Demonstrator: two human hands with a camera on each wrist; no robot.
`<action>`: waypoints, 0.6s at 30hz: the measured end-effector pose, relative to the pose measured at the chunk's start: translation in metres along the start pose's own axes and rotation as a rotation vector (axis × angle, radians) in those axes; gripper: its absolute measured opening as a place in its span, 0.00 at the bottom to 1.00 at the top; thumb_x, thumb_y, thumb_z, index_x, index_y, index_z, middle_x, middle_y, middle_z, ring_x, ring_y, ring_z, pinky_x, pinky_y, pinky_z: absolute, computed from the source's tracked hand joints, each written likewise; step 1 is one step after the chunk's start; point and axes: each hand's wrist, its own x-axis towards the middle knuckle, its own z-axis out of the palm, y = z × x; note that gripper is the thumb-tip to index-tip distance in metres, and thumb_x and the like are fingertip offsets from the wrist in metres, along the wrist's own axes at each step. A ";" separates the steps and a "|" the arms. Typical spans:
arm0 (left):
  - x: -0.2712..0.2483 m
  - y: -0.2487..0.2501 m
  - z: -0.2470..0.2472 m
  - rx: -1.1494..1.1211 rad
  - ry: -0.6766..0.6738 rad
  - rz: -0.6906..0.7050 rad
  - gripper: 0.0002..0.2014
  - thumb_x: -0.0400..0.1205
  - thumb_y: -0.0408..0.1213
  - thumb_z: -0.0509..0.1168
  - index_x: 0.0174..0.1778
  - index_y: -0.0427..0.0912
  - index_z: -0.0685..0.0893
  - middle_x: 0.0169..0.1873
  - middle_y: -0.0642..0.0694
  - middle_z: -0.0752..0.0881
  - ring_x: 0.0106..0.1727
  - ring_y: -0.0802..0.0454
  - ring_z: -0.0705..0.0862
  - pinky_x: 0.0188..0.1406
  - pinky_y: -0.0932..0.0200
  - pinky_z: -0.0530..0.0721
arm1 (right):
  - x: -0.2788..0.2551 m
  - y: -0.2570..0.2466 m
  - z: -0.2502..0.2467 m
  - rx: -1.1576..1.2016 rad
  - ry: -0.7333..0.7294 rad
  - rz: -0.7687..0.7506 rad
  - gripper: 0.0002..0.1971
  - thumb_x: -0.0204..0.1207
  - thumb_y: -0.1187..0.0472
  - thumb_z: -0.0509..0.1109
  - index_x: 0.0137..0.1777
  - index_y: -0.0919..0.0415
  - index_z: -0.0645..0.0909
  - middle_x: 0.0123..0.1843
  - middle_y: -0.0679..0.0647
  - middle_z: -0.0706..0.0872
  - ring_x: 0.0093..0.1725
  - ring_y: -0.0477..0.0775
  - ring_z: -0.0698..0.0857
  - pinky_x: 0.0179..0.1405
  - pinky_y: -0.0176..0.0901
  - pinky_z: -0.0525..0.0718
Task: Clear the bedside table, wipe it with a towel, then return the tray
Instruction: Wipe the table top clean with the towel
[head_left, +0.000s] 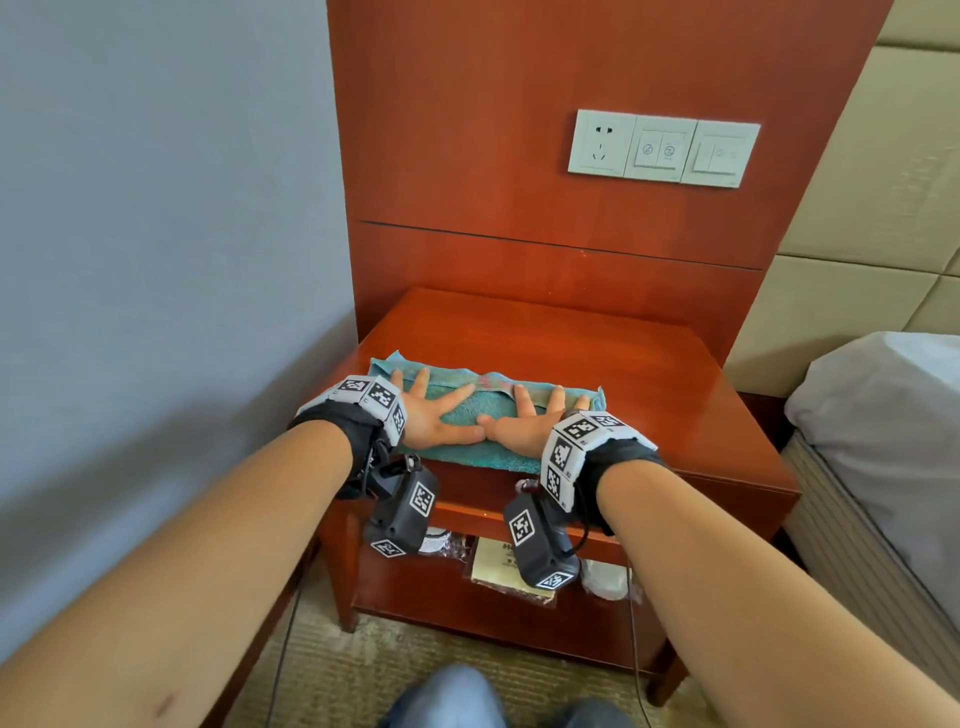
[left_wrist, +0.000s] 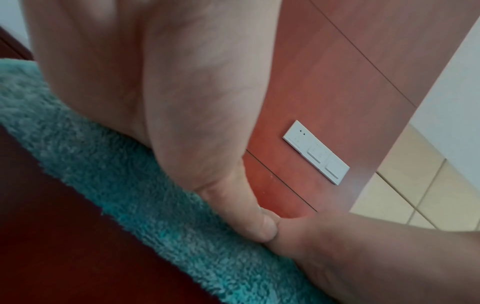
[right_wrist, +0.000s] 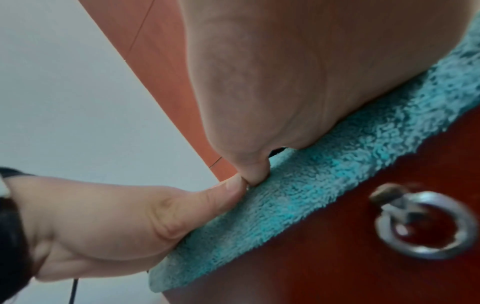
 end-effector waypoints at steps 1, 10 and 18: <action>-0.001 -0.009 0.001 -0.040 0.010 0.001 0.37 0.78 0.72 0.46 0.81 0.70 0.38 0.85 0.43 0.36 0.84 0.32 0.35 0.79 0.29 0.38 | 0.000 -0.008 0.001 0.001 -0.009 -0.013 0.43 0.70 0.23 0.53 0.84 0.33 0.45 0.87 0.54 0.36 0.83 0.69 0.30 0.78 0.75 0.38; 0.013 -0.056 -0.010 0.012 0.031 0.071 0.29 0.87 0.56 0.41 0.84 0.61 0.41 0.84 0.52 0.35 0.84 0.32 0.36 0.81 0.30 0.36 | 0.017 -0.053 -0.004 -0.051 -0.100 -0.075 0.44 0.68 0.21 0.52 0.84 0.33 0.46 0.88 0.55 0.38 0.83 0.72 0.33 0.80 0.72 0.37; 0.049 -0.065 -0.017 0.003 -0.014 -0.027 0.45 0.62 0.85 0.35 0.77 0.78 0.37 0.85 0.48 0.35 0.83 0.32 0.33 0.78 0.26 0.36 | 0.039 -0.068 -0.023 -0.069 -0.125 -0.088 0.42 0.75 0.29 0.56 0.85 0.35 0.42 0.87 0.56 0.33 0.83 0.72 0.30 0.79 0.70 0.35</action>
